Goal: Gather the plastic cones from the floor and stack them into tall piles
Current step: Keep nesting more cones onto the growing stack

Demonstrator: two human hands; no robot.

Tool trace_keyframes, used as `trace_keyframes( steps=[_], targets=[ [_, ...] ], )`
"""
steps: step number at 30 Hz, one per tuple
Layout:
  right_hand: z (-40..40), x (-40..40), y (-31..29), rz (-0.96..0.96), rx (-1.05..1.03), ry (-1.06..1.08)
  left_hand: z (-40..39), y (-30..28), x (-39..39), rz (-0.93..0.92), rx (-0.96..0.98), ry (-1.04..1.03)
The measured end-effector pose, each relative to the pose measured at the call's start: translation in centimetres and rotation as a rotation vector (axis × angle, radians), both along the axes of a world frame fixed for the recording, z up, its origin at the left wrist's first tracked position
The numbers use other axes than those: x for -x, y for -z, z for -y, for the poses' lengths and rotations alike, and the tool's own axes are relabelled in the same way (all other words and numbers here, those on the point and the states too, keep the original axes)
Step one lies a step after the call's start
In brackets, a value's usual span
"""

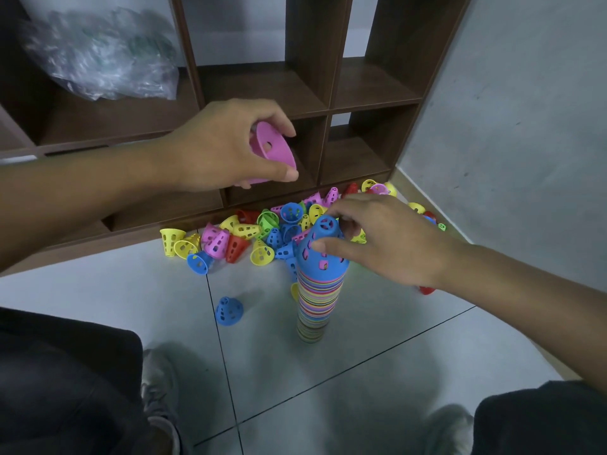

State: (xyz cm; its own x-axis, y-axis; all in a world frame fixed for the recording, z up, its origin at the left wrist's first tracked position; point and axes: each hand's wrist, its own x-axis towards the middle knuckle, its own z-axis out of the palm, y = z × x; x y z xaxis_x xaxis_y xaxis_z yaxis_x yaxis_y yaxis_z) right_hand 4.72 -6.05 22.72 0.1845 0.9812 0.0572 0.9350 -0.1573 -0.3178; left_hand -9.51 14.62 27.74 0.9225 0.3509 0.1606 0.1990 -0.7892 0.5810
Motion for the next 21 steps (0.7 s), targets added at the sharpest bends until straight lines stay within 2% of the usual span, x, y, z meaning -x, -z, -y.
trace_keyframes(
  steps=[5,10,16,21],
  targets=[
    [0.2,-0.2,-0.6,-0.084,-0.020,0.066,0.7,-0.7,-0.3,0.050,-0.067,-0.006],
    [0.2,-0.3,-0.9,-0.233,-0.158,0.106,1.8,-1.6,-0.8,0.160,0.033,-0.009],
    [0.1,0.2,-1.4,-0.504,-0.267,0.151,2.9,-1.9,-1.2,0.314,0.356,0.049],
    [-0.3,0.3,-1.3,-0.679,-0.377,0.187,3.9,-1.5,-1.4,0.291,0.669,0.066]
  ],
)
